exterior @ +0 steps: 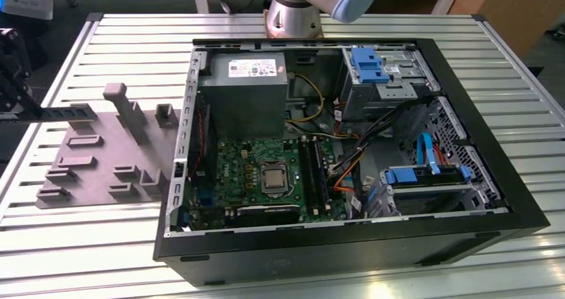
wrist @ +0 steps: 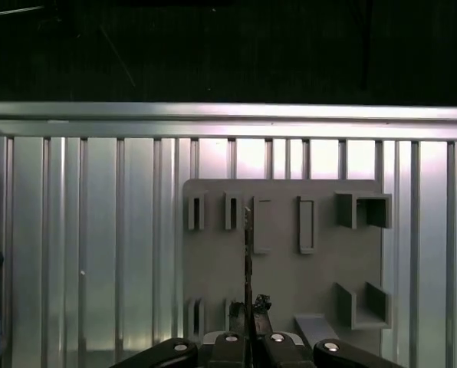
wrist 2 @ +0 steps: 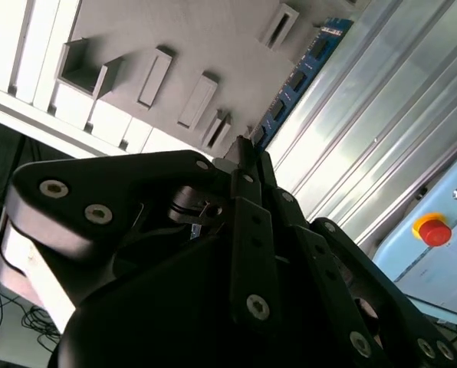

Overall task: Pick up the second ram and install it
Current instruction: 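Pick up the second ram and move it above second insertion slot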

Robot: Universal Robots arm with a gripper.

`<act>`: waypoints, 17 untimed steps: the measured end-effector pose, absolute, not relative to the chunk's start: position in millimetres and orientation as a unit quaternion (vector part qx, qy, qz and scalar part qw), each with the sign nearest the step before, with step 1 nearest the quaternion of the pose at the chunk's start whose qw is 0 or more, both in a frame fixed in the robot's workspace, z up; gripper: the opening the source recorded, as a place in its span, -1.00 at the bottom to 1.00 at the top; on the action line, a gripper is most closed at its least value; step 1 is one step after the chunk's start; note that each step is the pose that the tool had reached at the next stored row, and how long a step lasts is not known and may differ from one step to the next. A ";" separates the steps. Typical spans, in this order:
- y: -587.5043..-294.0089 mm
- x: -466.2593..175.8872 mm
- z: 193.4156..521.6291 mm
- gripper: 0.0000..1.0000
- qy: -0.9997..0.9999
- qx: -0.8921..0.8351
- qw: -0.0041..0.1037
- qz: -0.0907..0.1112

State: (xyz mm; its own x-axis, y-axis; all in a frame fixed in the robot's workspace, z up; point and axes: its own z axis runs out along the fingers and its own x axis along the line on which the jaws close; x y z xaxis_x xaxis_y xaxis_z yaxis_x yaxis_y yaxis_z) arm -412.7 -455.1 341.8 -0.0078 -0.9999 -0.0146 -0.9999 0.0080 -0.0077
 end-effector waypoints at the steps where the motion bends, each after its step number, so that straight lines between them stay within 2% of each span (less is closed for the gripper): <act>1: -455.1 -412.7 343.7 -0.73 0.710 -0.704 0.008 0.002; 17: -453.7 -412.7 378.4 -0.73 0.710 -0.704 0.008 0.002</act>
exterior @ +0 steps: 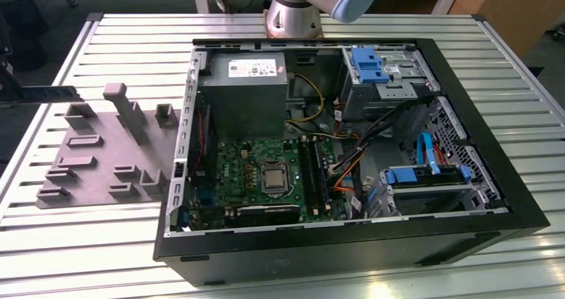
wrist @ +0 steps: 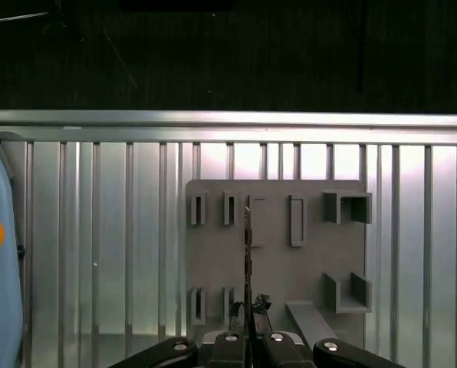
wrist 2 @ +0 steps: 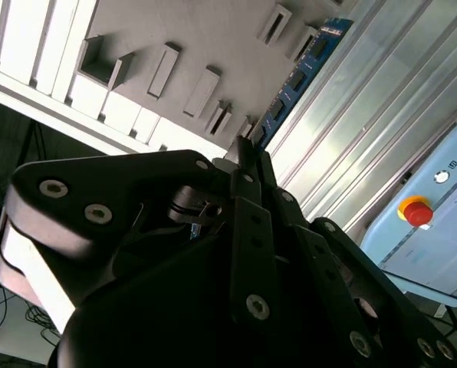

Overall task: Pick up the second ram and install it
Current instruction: 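Pick up the second ram and move it above second insertion slot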

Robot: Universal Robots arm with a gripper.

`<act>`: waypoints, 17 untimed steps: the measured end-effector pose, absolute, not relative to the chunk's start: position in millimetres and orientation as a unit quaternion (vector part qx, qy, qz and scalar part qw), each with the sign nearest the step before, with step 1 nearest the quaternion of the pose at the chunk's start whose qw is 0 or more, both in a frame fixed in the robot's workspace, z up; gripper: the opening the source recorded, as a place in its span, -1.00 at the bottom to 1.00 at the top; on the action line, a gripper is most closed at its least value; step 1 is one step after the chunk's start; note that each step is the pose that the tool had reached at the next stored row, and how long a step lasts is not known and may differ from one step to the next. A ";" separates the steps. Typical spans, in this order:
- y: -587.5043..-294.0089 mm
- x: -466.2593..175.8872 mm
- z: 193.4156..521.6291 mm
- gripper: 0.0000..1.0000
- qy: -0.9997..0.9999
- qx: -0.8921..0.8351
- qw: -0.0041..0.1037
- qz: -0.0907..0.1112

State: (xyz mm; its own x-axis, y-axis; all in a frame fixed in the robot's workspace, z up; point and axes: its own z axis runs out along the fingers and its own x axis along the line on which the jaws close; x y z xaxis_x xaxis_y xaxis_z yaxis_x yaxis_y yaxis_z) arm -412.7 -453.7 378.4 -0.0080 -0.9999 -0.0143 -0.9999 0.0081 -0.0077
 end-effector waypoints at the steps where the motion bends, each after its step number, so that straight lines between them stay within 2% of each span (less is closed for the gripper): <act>1: -453.5 -412.7 380.7 -0.73 0.710 -0.704 0.008 0.002; 13: -449.7 -412.7 411.6 -0.73 0.710 -0.704 0.007 0.002; 17: -449.5 -412.7 412.3 -0.73 0.710 -0.704 0.007 0.001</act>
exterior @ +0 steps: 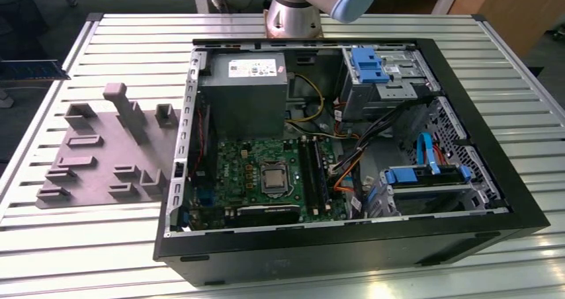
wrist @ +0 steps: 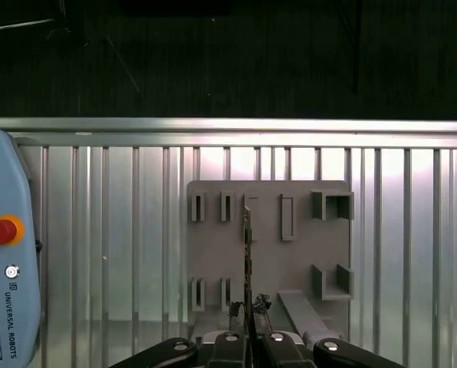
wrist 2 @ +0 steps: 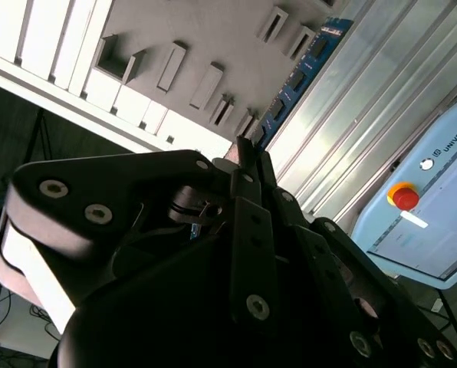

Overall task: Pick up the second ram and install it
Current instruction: 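Pick up the second ram and move it above second insertion slot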

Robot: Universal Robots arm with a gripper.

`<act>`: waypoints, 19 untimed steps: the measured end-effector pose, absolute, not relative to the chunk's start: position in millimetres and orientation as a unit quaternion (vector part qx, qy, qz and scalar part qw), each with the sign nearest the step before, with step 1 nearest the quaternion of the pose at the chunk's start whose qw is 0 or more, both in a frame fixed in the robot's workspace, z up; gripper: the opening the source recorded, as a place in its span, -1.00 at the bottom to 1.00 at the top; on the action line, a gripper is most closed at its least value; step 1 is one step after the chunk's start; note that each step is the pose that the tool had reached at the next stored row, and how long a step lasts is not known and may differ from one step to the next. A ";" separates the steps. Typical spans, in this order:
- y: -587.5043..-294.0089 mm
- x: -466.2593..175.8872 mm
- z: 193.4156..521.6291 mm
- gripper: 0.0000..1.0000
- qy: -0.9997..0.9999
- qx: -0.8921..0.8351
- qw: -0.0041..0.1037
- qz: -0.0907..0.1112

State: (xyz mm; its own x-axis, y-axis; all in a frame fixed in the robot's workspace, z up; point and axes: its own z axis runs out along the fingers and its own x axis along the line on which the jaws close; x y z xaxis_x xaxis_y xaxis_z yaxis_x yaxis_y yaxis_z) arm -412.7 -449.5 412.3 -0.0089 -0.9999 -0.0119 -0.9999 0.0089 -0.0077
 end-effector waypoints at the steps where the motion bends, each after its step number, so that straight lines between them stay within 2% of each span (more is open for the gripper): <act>1: -449.6 -412.7 412.3 -0.73 0.710 -0.704 0.007 0.001; 19: -449.5 -401.2 412.3 -0.73 0.710 -0.704 0.007 0.001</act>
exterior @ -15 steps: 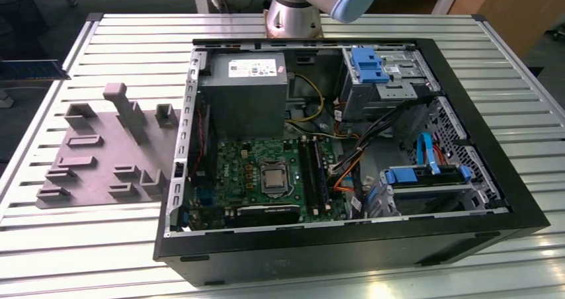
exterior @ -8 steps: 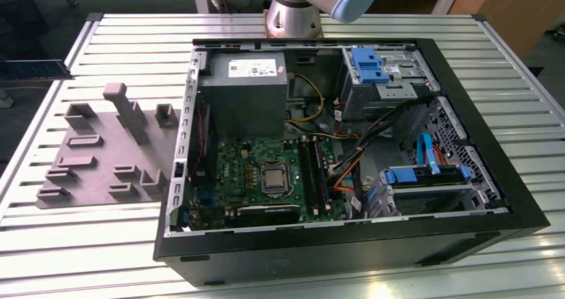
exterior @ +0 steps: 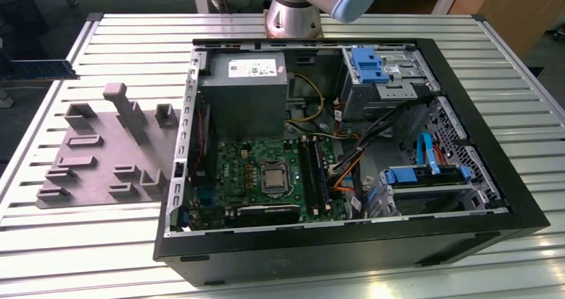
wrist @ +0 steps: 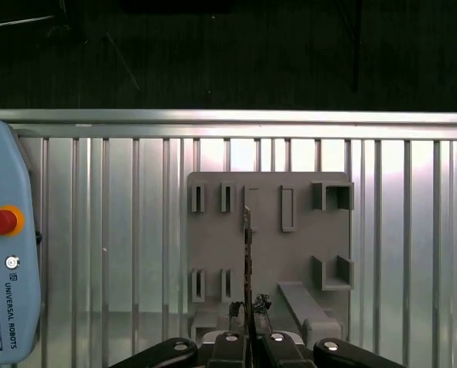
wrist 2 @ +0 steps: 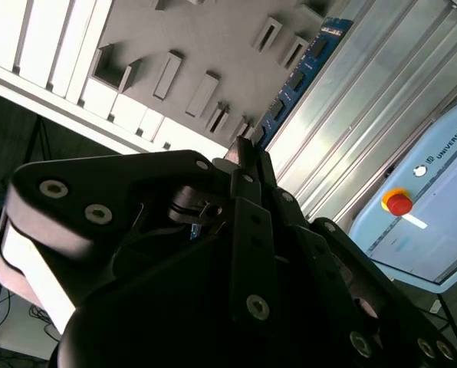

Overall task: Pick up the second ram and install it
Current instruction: 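Pick up the second ram and move it above second insertion slot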

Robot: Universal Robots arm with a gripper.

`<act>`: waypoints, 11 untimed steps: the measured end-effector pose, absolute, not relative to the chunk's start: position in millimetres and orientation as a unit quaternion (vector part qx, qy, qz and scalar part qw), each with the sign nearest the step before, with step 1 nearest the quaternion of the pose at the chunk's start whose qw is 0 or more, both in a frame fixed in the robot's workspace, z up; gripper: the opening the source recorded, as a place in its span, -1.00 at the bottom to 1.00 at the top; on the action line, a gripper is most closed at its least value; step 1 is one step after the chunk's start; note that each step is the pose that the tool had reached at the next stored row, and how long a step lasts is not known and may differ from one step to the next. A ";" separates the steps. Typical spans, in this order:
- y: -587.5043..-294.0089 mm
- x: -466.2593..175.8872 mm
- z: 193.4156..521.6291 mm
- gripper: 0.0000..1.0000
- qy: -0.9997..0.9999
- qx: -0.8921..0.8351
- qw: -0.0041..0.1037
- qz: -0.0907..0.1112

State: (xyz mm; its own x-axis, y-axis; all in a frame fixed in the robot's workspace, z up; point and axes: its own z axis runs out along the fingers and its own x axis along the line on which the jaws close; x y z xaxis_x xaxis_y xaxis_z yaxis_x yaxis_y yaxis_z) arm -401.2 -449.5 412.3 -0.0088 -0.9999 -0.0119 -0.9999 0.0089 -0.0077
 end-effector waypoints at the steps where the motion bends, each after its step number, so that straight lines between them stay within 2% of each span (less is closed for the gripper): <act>1: -449.5 -400.6 412.3 -0.73 0.710 -0.704 0.007 0.001; 11: -449.5 -393.7 412.3 -0.73 0.710 -0.704 0.007 0.001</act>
State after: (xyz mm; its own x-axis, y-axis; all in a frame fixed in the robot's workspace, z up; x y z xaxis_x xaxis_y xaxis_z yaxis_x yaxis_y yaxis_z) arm -393.7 -449.5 412.3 -0.0088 -0.9999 -0.0119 -0.9999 0.0089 -0.0078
